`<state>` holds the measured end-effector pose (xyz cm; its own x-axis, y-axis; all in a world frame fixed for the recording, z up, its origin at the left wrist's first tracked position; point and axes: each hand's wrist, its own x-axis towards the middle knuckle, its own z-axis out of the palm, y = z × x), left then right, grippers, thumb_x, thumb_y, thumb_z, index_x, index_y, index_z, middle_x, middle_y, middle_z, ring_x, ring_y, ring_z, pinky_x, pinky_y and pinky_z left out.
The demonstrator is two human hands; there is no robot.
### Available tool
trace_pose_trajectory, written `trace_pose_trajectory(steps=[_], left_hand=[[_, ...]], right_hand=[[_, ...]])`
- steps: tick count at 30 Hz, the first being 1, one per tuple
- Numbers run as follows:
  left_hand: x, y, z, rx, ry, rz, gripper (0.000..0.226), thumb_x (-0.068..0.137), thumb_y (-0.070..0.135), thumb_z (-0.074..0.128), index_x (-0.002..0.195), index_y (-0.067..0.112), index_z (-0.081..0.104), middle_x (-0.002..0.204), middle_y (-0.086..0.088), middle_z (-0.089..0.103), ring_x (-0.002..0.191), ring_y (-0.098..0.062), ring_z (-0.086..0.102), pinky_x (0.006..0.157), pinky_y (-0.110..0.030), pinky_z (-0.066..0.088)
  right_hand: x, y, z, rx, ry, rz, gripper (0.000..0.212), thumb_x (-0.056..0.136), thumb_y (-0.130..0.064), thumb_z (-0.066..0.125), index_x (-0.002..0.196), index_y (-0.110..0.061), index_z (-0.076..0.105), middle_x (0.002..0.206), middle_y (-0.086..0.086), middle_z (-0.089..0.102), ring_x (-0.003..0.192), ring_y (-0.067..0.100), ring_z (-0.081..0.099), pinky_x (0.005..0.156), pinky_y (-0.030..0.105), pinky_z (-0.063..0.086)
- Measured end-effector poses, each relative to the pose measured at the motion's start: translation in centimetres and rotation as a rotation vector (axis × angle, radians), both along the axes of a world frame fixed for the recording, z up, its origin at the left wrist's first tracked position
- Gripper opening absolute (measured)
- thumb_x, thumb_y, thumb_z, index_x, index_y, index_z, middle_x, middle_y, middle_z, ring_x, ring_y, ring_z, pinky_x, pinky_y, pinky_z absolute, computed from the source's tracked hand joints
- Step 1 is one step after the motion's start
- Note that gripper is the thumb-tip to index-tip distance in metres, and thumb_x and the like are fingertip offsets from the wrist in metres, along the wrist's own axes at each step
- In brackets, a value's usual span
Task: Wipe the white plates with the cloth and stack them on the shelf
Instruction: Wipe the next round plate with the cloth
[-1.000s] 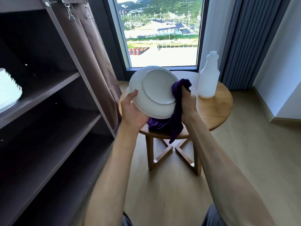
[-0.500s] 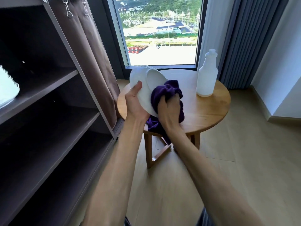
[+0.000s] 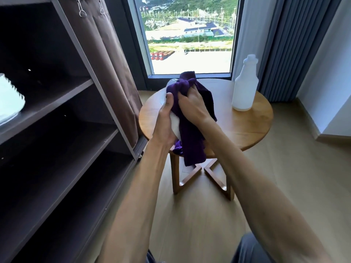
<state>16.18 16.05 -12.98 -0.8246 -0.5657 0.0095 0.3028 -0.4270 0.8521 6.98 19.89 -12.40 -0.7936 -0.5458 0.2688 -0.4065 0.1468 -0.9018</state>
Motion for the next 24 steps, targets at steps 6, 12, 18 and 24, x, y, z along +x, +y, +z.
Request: trace_pose_trajectory(steps=[6, 12, 18, 24], left_hand=[[-0.4, -0.8, 0.0, 0.068, 0.077, 0.045, 0.033, 0.111, 0.027, 0.037, 0.119, 0.010, 0.064, 0.098, -0.008, 0.078, 0.091, -0.021, 0.075, 0.078, -0.035, 0.063], [-1.2, -1.2, 0.0, 0.199, 0.126, 0.079, 0.046, 0.105, 0.045, 0.043, 0.114, 0.009, 0.070, 0.104, -0.013, 0.075, 0.102, -0.027, 0.071, 0.100, -0.041, 0.054], [-1.9, -3.8, -0.2, 0.229, 0.201, 0.190, 0.042, 0.098, 0.028, 0.053, 0.133, 0.004, 0.055, 0.112, -0.020, 0.063, 0.103, -0.036, 0.063, 0.089, -0.050, 0.059], [-0.5, -5.3, -1.5, 0.143, 0.177, 0.185, 0.072, 0.082, 0.026, 0.058, 0.148, 0.001, 0.046, 0.124, -0.022, 0.057, 0.114, -0.041, 0.058, 0.104, -0.061, 0.047]], right_hand=[[-0.5, 0.0, 1.1, -0.045, -0.092, 0.187, 0.045, 0.074, -0.055, 0.046, 0.112, -0.034, 0.060, 0.133, 0.003, 0.057, 0.125, 0.024, 0.053, 0.112, 0.050, 0.040], [0.2, -0.1, -0.1, 0.147, 0.038, 0.154, 0.037, 0.092, -0.046, 0.039, 0.089, -0.020, 0.064, 0.103, 0.008, 0.067, 0.095, 0.030, 0.061, 0.085, 0.038, 0.044], [-0.7, 2.0, -5.3, 0.004, 0.120, -0.046, 0.018, 0.076, -0.032, 0.044, 0.061, -0.023, 0.045, 0.065, -0.002, 0.054, 0.064, 0.023, 0.050, 0.064, 0.036, 0.039], [-5.3, 3.1, -4.3, -0.025, -0.110, -0.286, 0.030, 0.100, -0.017, 0.038, 0.081, -0.010, 0.060, 0.091, 0.014, 0.063, 0.084, 0.029, 0.057, 0.074, 0.033, 0.036]])
